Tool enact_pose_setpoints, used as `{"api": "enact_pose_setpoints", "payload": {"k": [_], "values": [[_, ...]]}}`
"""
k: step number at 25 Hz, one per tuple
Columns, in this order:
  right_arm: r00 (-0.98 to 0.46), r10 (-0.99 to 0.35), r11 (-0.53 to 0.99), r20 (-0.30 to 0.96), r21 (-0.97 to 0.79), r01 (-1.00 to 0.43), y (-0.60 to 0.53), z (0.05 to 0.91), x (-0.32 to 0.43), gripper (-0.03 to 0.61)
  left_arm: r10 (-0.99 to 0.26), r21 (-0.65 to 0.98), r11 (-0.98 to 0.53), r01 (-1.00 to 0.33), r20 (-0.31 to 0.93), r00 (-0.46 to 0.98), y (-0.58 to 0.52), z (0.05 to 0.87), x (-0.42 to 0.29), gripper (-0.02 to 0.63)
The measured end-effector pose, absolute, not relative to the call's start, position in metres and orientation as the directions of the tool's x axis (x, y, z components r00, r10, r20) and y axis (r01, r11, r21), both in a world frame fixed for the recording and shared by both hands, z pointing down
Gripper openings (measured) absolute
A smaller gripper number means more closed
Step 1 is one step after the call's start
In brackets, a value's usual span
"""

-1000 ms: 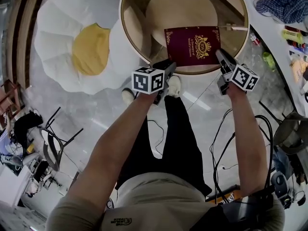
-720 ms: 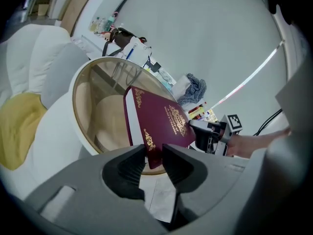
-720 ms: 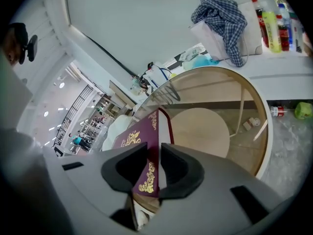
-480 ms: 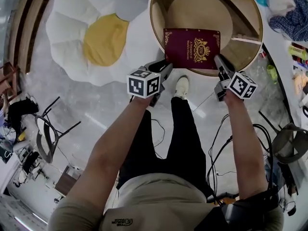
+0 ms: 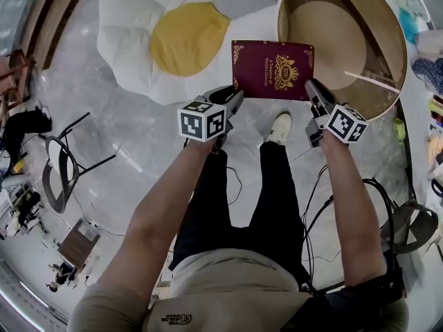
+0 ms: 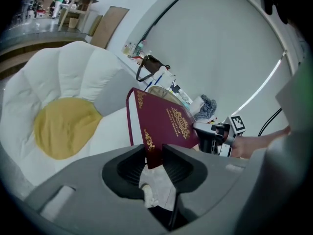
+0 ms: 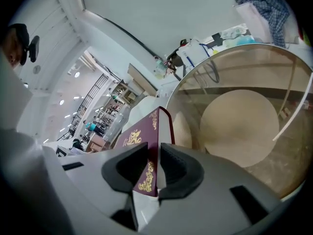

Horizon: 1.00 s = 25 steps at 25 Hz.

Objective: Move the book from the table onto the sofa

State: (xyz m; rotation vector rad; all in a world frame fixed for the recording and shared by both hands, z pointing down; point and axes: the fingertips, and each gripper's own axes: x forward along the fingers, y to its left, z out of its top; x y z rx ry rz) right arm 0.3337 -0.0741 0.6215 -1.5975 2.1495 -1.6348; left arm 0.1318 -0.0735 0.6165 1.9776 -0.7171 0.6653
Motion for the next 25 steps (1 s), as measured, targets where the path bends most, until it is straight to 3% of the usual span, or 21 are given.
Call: {"api": "enact_pose_setpoints", "payload": {"k": [4,15,25], "values": [[-0.519,-0.671,-0.022,0.530,-0.714,-0.700,-0.095,0.626,0.254,0.089,-0.273,0.558,-0.381,-0.737,0.693,0.667,-0.086,0.621,0.052,0.112],[-0.597,-0.575,0.036,0.559,-0.712,-0.701,-0.121,0.666,0.116,0.087,-0.352,0.540,-0.290,-0.791,0.708,0.612,-0.101,0.651,-0.086,0.112],[-0.623,-0.495,0.048,0.605,-0.697,-0.715,-0.138,0.763,0.041,0.087,-0.388,0.527,-0.222,-0.820,0.724,0.570,-0.125,0.741,-0.161,0.112]]}}
